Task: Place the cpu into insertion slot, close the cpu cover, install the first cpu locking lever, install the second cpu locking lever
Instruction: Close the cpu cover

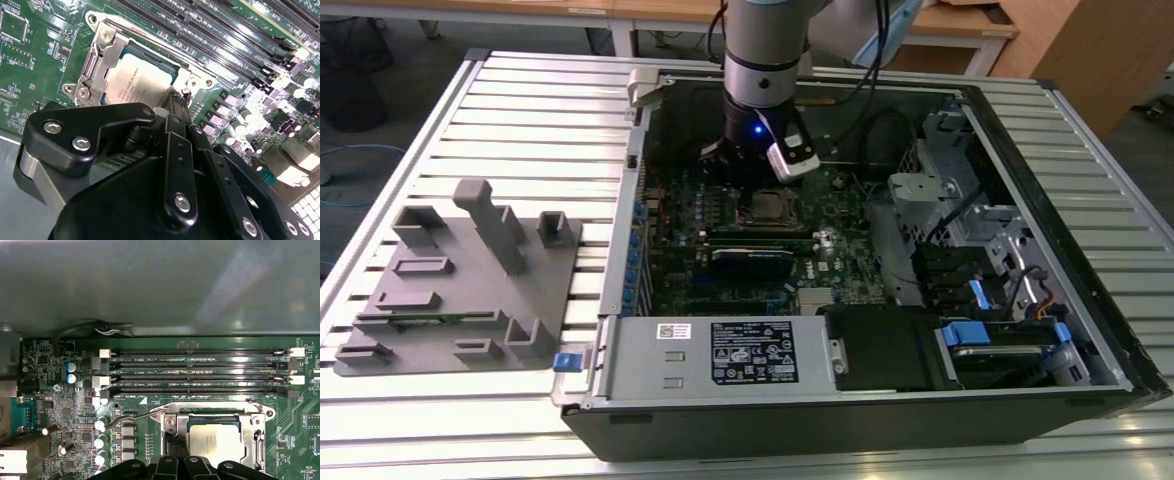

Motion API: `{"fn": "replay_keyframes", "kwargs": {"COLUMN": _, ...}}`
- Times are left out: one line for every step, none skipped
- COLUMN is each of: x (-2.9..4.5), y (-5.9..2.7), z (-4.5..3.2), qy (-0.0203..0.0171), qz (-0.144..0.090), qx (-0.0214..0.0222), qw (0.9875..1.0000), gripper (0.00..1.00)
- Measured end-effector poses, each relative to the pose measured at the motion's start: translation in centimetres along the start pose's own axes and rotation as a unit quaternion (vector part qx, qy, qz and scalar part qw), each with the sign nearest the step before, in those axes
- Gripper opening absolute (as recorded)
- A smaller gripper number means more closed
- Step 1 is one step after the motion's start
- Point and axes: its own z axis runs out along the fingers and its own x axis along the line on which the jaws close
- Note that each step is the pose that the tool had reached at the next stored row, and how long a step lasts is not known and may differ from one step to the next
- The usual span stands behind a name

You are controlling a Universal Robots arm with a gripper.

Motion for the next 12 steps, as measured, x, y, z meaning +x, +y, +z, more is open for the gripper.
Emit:
{"fn": "replay_keyframes", "kwargs": {"x": 0.0, "y": 0.0, "z": 0.01, "qy": -0.0001, "qz": 0.0, "qx": -0.0001, "qw": 1.0, "gripper": 0.11}}
{"fn": "replay_keyframes", "kwargs": {"x": 0.0, "y": 0.01, "z": 0.02, "qy": -0.0001, "qz": 0.0, "qx": -0.0002, "qw": 1.0, "gripper": 0.11}}
{"fn": "replay_keyframes", "kwargs": {"x": 0.0, "y": 0.01, "z": 0.02, "qy": -0.0001, "qz": 0.0, "qx": -0.0002, "qw": 1.0, "gripper": 0.11}}
{"fn": "replay_keyframes", "kwargs": {"x": 0.0, "y": 0.01, "z": 0.0, "qy": -0.0002, "qz": 0.0, "qx": -0.0003, "qw": 1.0, "gripper": 0.11}}
{"fn": "replay_keyframes", "kwargs": {"x": -0.01, "y": 0.01, "z": -0.05, "qy": -0.0004, "qz": 0.0, "qx": -0.0006, "qw": 1.0, "gripper": 0.11}}
{"fn": "replay_keyframes", "kwargs": {"x": -0.02, "y": 0.03, "z": -0.11, "qy": -0.0006, "qz": 0.0, "qx": -0.001, "qw": 1.0, "gripper": 0.11}}
{"fn": "replay_keyframes", "kwargs": {"x": -0.02, "y": 0.03, "z": -0.19, "qy": -0.0006, "qz": 0.0, "qx": -0.0009, "qw": 1.0, "gripper": 0.11}}
{"fn": "replay_keyframes", "kwargs": {"x": -0.01, "y": 0.01, "z": -0.33, "qy": -0.0002, "qz": 0.0, "qx": -0.0004, "qw": 1.0, "gripper": 0.11}}
{"fn": "replay_keyframes", "kwargs": {"x": -0.01, "y": 0.01, "z": -0.43, "qy": -0.0002, "qz": 0.0, "qx": -0.0003, "qw": 1.0, "gripper": 0.11}}
{"fn": "replay_keyframes", "kwargs": {"x": 0.0, "y": 0.01, "z": -0.54, "qy": -0.0002, "qz": 0.0, "qx": -0.0003, "qw": 1.0, "gripper": 0.11}}
{"fn": "replay_keyframes", "kwargs": {"x": 0.0, "y": 0.0, "z": -0.67, "qy": -0.0002, "qz": 0.0, "qx": -0.0003, "qw": 1.0, "gripper": 0.11}}
{"fn": "replay_keyframes", "kwargs": {"x": 0.0, "y": 0.0, "z": -0.81, "qy": -0.0002, "qz": 0.0, "qx": -0.0003, "qw": 1.0, "gripper": 0.11}}
